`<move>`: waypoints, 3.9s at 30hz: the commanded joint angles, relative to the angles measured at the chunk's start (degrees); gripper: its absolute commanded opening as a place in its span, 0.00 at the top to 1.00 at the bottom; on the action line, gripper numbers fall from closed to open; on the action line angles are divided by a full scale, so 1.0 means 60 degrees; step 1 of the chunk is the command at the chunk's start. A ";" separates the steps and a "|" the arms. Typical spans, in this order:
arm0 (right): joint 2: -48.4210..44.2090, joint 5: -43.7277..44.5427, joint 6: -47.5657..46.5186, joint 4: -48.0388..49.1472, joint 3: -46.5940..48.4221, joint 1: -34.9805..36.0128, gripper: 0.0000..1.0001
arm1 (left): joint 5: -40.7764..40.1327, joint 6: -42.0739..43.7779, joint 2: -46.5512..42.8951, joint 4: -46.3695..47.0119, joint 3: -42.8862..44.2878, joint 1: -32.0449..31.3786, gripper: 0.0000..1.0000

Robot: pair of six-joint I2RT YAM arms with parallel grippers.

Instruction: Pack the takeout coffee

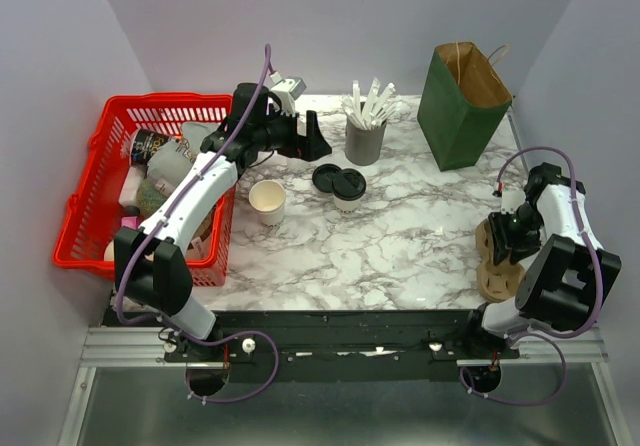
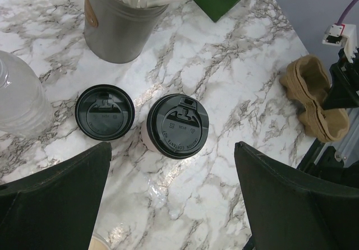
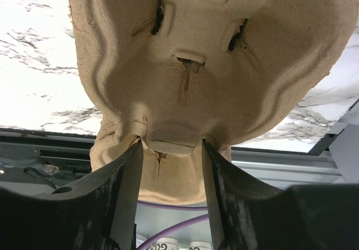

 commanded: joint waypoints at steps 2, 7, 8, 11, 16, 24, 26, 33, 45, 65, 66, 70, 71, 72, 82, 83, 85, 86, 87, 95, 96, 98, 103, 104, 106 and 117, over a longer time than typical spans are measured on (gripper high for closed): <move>0.0035 0.0292 0.0138 0.0157 0.0101 -0.0071 0.56 | -0.0199 -0.0097 0.0201 -0.0188 0.0341 0.0042 0.02; -0.0228 0.0292 0.0197 0.0025 0.0364 -0.0071 0.70 | -0.0096 -0.0141 0.0348 -0.0217 0.0532 0.0027 0.01; -0.0374 0.0336 0.0211 -0.0048 0.0437 -0.0085 0.75 | -0.0082 -0.0156 0.0363 -0.0246 0.0561 0.0042 0.01; -0.0783 0.0452 0.0226 -0.0501 0.0876 -0.0070 0.80 | -0.0038 -0.0156 0.0363 -0.0305 0.0605 0.0028 0.02; -0.1297 0.0557 -0.0051 -0.1585 0.1784 -0.0071 0.85 | 0.0006 -0.0156 0.0348 -0.0334 0.0620 0.0042 0.01; -0.2015 -0.1480 -0.1675 -0.2012 0.2593 0.1375 0.91 | -0.0096 0.0312 0.0143 -0.0334 0.0868 0.0071 0.01; -0.2219 -0.1567 -0.2072 -0.1924 0.2343 0.3029 0.91 | -0.0155 0.0589 0.0085 -0.0421 0.0956 0.0159 0.01; -0.2310 -0.1685 -0.4325 -0.0782 0.1099 0.6549 0.90 | -0.0448 0.1103 -0.0077 -0.0920 0.1396 0.0364 0.01; -0.3187 -0.0909 -0.7580 0.0858 -0.2841 0.9246 0.82 | -0.0726 0.1646 -0.0267 -0.1140 0.1616 0.0584 0.01; -0.1287 -0.0633 -0.1316 0.3815 0.3993 0.7051 0.25 | -0.0111 0.1412 -0.0077 -0.0891 0.1938 0.0584 0.01; -0.1008 -0.0167 -0.0761 0.4515 0.4752 0.6846 0.26 | -0.0067 0.1397 -0.0077 -0.0920 0.1938 0.0584 0.01; 0.0383 0.0452 -0.0258 0.5312 0.6744 0.5923 0.23 | 0.0050 0.1412 -0.0193 -0.0920 0.1792 0.0584 0.01; 0.0967 0.0642 -0.0228 0.5356 0.7114 0.5834 0.23 | 0.0050 0.1412 -0.0223 -0.0906 0.1763 0.0584 0.01; 0.1321 0.1050 -0.0141 0.5357 0.7524 0.5746 0.23 | 0.0050 0.1397 -0.0238 -0.0906 0.1748 0.0584 0.01; 0.4119 0.0981 0.0196 0.4626 0.9930 0.4838 0.20 | 0.0094 0.1090 -0.0677 -0.0642 0.1104 0.0584 0.01; 0.4209 0.0952 0.0255 0.4566 0.9959 0.4750 0.21 | 0.0109 0.1075 -0.0692 -0.0642 0.1103 0.0599 0.01; 0.4356 0.0791 0.0343 0.4463 0.9901 0.4531 0.22 | 0.0109 0.1075 -0.0750 -0.0657 0.1074 0.0584 0.01; 0.4487 0.0761 0.0372 0.4420 0.9901 0.4457 0.23 | 0.0080 0.1104 -0.0765 -0.0686 0.1074 0.0584 0.01; 0.4517 0.0659 0.0460 0.4289 0.9901 0.4383 0.25 | 0.0065 0.1119 -0.0751 -0.0686 0.1074 0.0584 0.01; 0.4532 -0.0820 0.0081 0.3425 0.9242 0.3724 0.49 | 0.0196 0.1002 -0.0677 -0.0701 0.1103 0.0584 0.01; 0.4460 -0.1039 -0.0065 0.3133 0.9213 0.3738 0.58 | 0.0211 0.0973 -0.0677 -0.0686 0.1118 0.0584 0.01; 0.4270 -0.1245 -0.0432 0.2955 0.9067 0.3724 0.66 | 0.0284 0.0914 -0.0604 -0.0657 0.1191 0.0584 0.01; 0.3101 -0.2212 -0.1295 0.2486 0.8628 0.3724 0.89 | 0.0767 0.0885 -0.0502 -0.0379 0.1264 0.0584 0.01; 0.2894 -0.2285 -0.1457 0.2428 0.8496 0.3724 0.90 | 0.0898 0.0855 -0.0487 -0.0291 0.1250 0.0584 0.01; 0.2425 -0.2432 -0.1910 0.2339 0.7896 0.3724 0.95 | 0.1307 0.0797 -0.0458 0.0104 0.1191 0.0584 0.01; -0.1324 -0.4526 -0.6232 0.1520 0.4174 0.3738 0.99 | 0.3418 0.1148 0.0274 0.1961 0.1630 0.0350 0.01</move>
